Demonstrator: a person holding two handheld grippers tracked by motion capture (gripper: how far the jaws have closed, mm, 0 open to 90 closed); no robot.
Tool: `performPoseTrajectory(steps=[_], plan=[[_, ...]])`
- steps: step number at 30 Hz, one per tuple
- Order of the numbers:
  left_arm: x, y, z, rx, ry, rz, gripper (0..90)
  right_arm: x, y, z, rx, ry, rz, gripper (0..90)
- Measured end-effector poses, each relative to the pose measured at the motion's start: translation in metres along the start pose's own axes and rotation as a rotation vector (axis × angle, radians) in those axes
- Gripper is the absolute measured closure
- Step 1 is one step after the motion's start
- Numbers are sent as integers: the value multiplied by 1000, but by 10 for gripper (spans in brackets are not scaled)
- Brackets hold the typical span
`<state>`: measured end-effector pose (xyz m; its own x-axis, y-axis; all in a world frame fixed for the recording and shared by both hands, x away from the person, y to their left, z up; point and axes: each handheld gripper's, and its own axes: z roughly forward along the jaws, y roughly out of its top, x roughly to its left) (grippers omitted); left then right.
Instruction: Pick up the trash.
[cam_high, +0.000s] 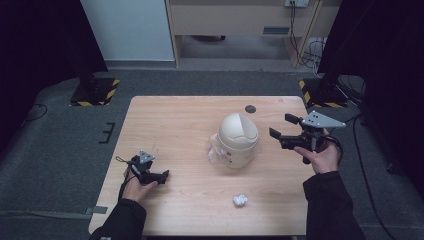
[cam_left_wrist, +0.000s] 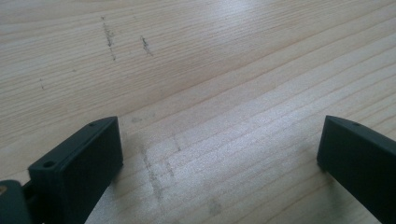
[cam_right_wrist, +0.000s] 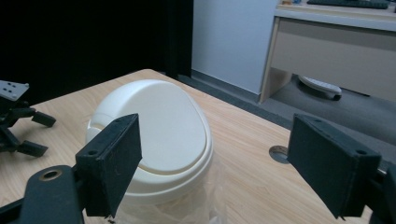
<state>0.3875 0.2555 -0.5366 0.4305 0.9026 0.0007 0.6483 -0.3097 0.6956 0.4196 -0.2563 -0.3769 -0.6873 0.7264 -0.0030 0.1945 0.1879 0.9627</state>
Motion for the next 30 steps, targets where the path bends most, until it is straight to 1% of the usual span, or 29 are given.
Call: performPoseTrajectory(steps=[2, 3, 8, 9, 10, 11, 13, 16, 17, 18, 20, 27, 30], plan=[[0, 0, 0, 0, 0, -1, 0, 0, 1, 1, 1, 5, -1, 178], [0, 0, 0, 0, 0, 0, 0, 1, 2, 4, -1, 18, -2, 178], [0, 0, 0, 0, 0, 0, 0, 4, 7, 11, 4, 45, -17, 178], [0, 0, 0, 0, 0, -1, 0, 4, 8, 13, 1, 56, -12, 178], [0, 0, 0, 0, 0, -1, 0, 4, 8, 13, 1, 56, -12, 178], [0, 0, 0, 0, 0, -1, 0, 5, 9, 15, -7, 72, -8, 178], [0, 0, 0, 0, 0, 0, 0, 6, 10, 18, 1, 80, -18, 178], [0, 0, 0, 0, 0, -1, 0, 7, 12, 22, -10, 106, -16, 180], [0, 0, 0, 0, 0, -1, 0, 7, 12, 22, -10, 106, -16, 180], [0, 0, 0, 0, 0, 0, 0, 9, 13, 26, -15, 121, -9, 182], [0, 0, 0, 0, 0, 0, 0, 11, 13, 30, -18, 128, -11, 186], [0, 0, 0, 0, 0, 0, 0, 20, 8, 42, 8, 166, -10, 203], [0, 0, 0, 0, 0, 0, 0, 24, 4, 47, 25, 177, 1, 210]])
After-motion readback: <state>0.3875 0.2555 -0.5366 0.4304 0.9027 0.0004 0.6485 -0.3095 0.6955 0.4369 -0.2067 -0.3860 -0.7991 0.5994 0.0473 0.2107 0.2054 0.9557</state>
